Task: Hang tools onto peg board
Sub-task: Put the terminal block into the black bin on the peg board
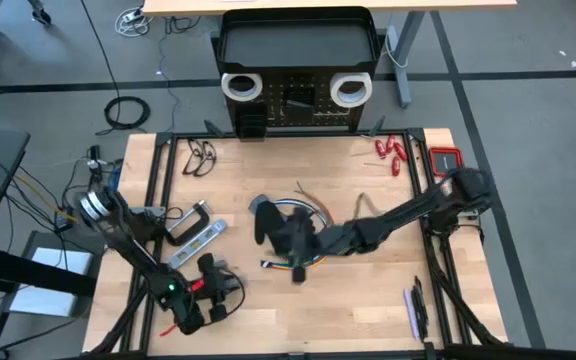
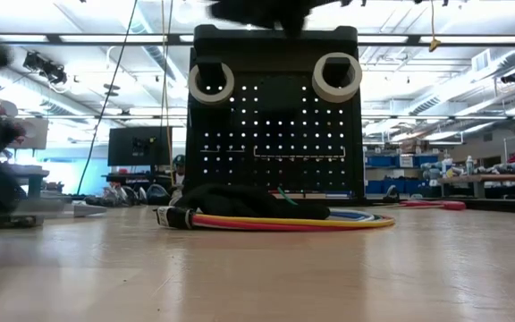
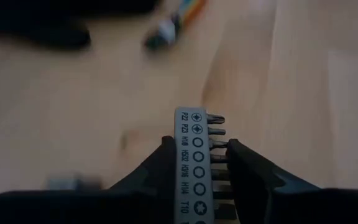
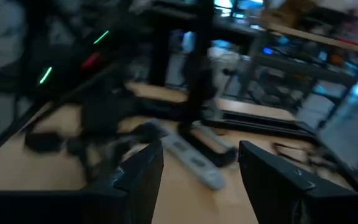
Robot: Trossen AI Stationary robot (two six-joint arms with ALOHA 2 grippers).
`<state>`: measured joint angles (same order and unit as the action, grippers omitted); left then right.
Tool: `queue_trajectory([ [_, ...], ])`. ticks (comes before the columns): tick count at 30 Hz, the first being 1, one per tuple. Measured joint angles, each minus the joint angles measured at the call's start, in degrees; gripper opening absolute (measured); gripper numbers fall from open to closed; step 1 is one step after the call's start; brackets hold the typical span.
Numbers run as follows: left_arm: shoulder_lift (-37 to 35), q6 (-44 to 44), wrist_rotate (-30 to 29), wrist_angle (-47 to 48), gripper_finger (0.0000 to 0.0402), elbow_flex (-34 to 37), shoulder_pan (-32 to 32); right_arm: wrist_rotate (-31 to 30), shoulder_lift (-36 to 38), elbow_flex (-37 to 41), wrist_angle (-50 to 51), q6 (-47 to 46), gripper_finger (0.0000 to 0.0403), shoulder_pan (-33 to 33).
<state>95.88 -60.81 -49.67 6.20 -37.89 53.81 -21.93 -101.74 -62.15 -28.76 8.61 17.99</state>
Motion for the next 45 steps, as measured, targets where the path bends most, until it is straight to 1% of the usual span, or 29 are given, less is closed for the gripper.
queue_trajectory([
  [2,-3.8,2.7,1.2,0.1,0.0121,-0.2,-1.7,0.4,-4.6,-2.9,0.4,3.5,0.0218,1.2],
  [6,-11.4,6.3,8.7,3.3,0.0121,-0.1,-4.6,-1.3,-12.0,-10.6,3.8,15.4,0.0218,3.5],
  [8,-15.3,6.9,10.9,4.4,0.0121,-0.2,-5.6,-2.4,-15.0,-14.3,6.1,21.8,0.0217,4.6],
  [11,-20.6,9.1,12.9,5.5,0.0121,-0.1,-6.8,-2.5,-18.5,-19.2,8.1,30.0,0.0215,5.9],
  [13,-23.8,10.1,14.0,3.9,0.0121,-0.2,-7.9,-2.8,-20.2,-21.9,8.5,35.0,0.0215,6.3],
  [16,-27.3,12.1,15.2,0.4,0.0121,-0.2,-9.3,-5.0,-22.1,-24.1,8.4,40.5,0.0215,6.6],
  [19,-28.6,14.2,18.3,-4.1,0.0121,-0.2,-10.8,-10.3,-23.0,-24.7,4.5,44.9,0.0213,6.4],
  [20,-28.6,14.9,19.2,-5.6,0.0121,-0.2,-11.2,-11.4,-23.0,-24.8,3.7,46.0,0.0212,6.2],
  [23,-28.5,17.0,21.2,-9.7,0.0121,-0.2,-12.0,-11.9,-22.8,-24.9,3.2,47.6,0.0205,5.8],
  [26,-28.3,17.3,22.2,-10.5,0.0121,-0.3,-13.1,-13.0,-22.9,-24.9,1.4,48.7,0.0189,5.8],
  [33,-28.4,18.2,23.3,-11.0,0.0123,-0.3,-14.7,-14.9,-22.9,-24.8,0.8,49.7,0.0115,7.0],
  [36,-28.5,18.4,23.7,-11.0,0.0123,-0.3,-15.4,-16.1,-22.9,-24.8,0.8,49.7,0.0099,7.2],
  [39,-28.5,19.1,24.2,-10.8,0.0124,-0.3,-15.9,-16.9,-22.9,-24.8,0.9,49.9,0.0107,7.3],
  [43,-28.4,20.4,24.7,-10.9,0.0124,-0.3,-16.2,-16.8,-22.9,-24.8,0.4,50.1,0.0145,7.7],
  [45,-28.4,20.4,24.1,-10.7,0.0125,-0.3,-16.4,-16.8,-22.9,-24.8,-0.7,50.4,0.0161,8.1],
])
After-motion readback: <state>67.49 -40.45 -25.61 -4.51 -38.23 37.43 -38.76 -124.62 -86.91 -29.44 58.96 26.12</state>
